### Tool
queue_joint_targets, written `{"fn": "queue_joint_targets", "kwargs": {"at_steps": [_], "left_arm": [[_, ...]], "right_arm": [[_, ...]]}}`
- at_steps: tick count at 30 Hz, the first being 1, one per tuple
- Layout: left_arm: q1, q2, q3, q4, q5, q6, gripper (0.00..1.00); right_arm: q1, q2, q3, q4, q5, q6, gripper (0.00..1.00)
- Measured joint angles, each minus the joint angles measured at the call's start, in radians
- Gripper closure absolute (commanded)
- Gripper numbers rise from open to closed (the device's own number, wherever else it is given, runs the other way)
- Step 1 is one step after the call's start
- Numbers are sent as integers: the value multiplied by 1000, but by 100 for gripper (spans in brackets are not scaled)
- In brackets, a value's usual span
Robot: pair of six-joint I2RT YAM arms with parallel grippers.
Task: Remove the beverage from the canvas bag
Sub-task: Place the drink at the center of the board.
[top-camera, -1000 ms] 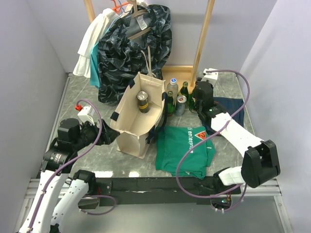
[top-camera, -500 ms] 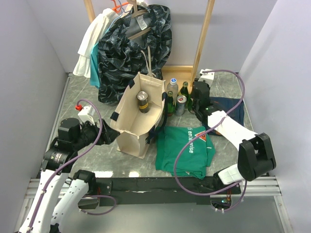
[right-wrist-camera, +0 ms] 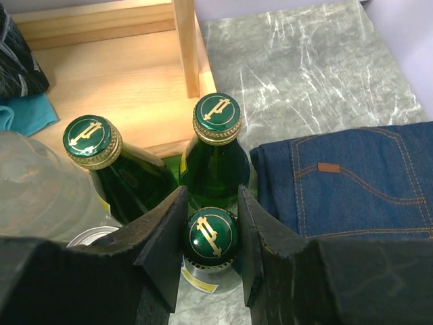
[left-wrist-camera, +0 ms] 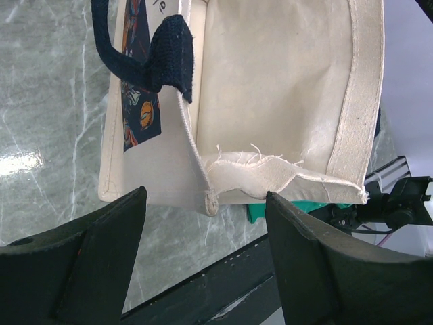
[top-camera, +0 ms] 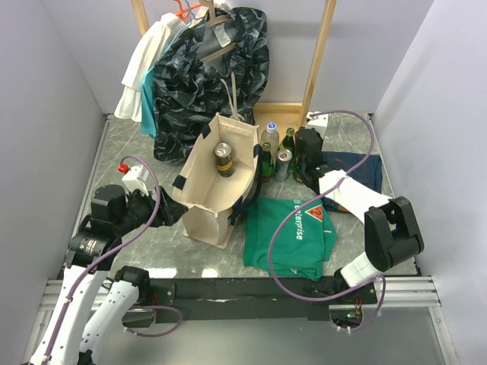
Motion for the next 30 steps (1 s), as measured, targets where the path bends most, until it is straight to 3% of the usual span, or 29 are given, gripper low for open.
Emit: {"fn": "queue_joint_targets", "kwargs": {"at_steps": [30], "left_arm": [[0,10,0,0,1,0,24]], "right_arm": [[0,0,0,1,-41,37,100]]}}
